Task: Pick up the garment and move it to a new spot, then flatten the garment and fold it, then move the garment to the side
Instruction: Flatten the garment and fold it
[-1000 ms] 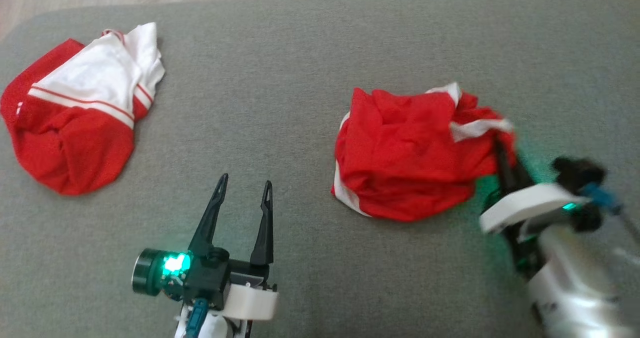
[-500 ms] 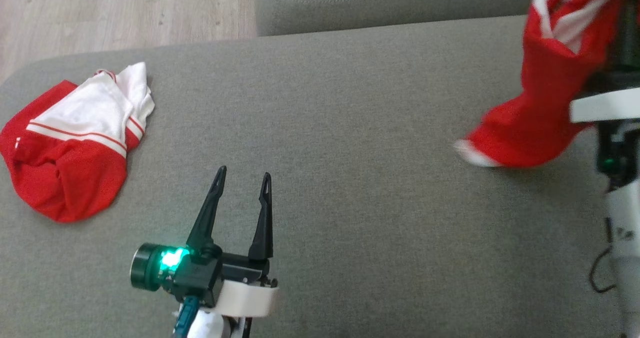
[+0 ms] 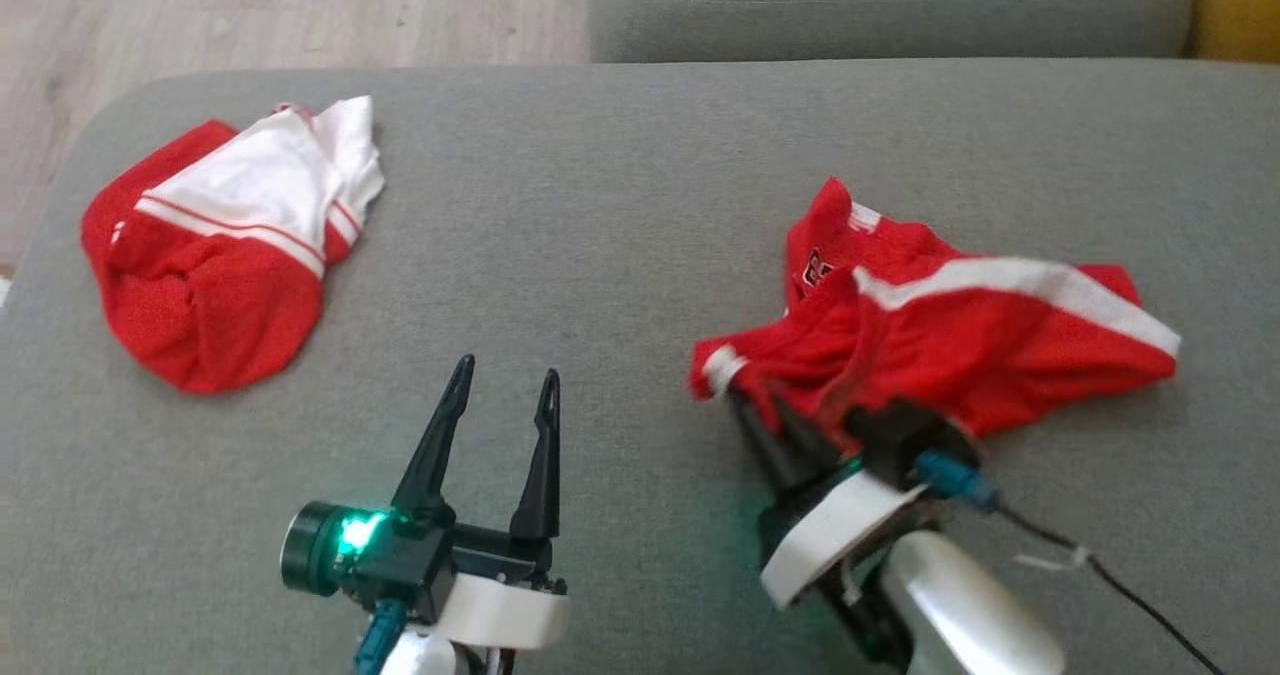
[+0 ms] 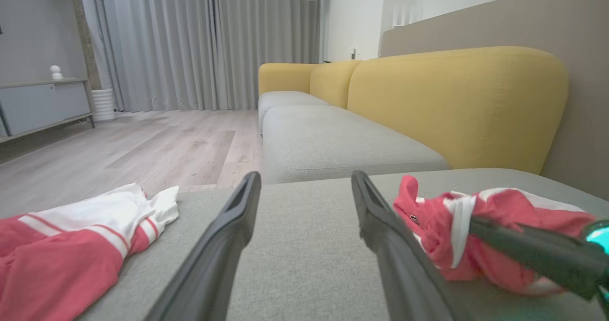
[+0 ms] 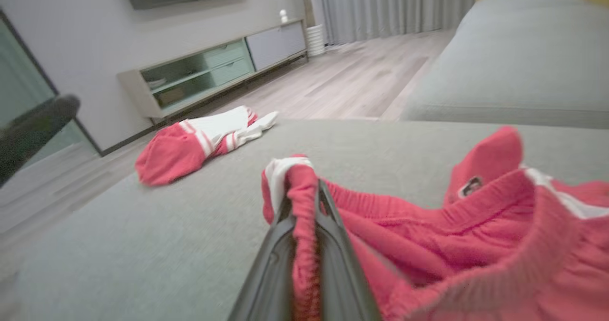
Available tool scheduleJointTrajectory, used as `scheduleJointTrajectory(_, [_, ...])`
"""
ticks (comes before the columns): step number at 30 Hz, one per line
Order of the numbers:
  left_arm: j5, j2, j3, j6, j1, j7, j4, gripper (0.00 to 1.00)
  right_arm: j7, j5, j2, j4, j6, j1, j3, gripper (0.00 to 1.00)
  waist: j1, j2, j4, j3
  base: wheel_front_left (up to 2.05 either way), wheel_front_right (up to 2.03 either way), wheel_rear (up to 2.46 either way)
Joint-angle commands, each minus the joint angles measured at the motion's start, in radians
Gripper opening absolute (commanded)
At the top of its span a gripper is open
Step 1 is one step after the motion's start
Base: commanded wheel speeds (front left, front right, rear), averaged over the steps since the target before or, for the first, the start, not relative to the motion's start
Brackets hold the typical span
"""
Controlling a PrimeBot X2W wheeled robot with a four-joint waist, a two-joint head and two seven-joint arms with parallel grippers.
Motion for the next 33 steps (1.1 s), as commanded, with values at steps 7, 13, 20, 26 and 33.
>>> scheduleJointTrajectory(7, [0.028,-0.003,0.044,0.023,-0.053,-0.008,-0.034,1.0,-0.042,-0.022,0.018,-0.016,0.007,-0.062,0.072,1.0,0.0001,0.0,0.006,-0.001,0.0,0.0,0.0])
scheduleJointTrajectory(13, [-0.082,-0.003,0.018,-0.003,-0.124,-0.008,-0.03,1.0,-0.044,-0.108,-0.031,-0.142,0.007,-0.026,-0.106,1.0,0.0001,0.0,-0.056,0.021,0.0,0.0,0.0])
scheduleJointTrajectory(20, [-0.319,-0.003,-0.144,-0.036,-0.321,0.067,0.146,1.0,-0.044,-0.18,-0.064,-0.256,0.007,0.106,-0.335,1.0,0.0001,0.0,-0.155,0.048,0.0,0.0,0.0])
scheduleJointTrajectory(26, [-0.636,-0.003,-0.279,-0.034,-0.491,0.284,0.271,1.0,-0.044,-0.208,-0.042,-0.299,0.007,0.168,-0.427,1.0,0.0001,0.0,-0.247,0.085,0.0,0.0,0.0])
scheduleJointTrajectory(33, [-0.794,-0.003,-0.333,0.028,-0.606,0.403,0.384,1.0,-0.044,-0.214,-0.017,-0.312,0.007,0.196,-0.44,1.0,0.0001,0.0,-0.303,0.125,0.0,0.0,0.0])
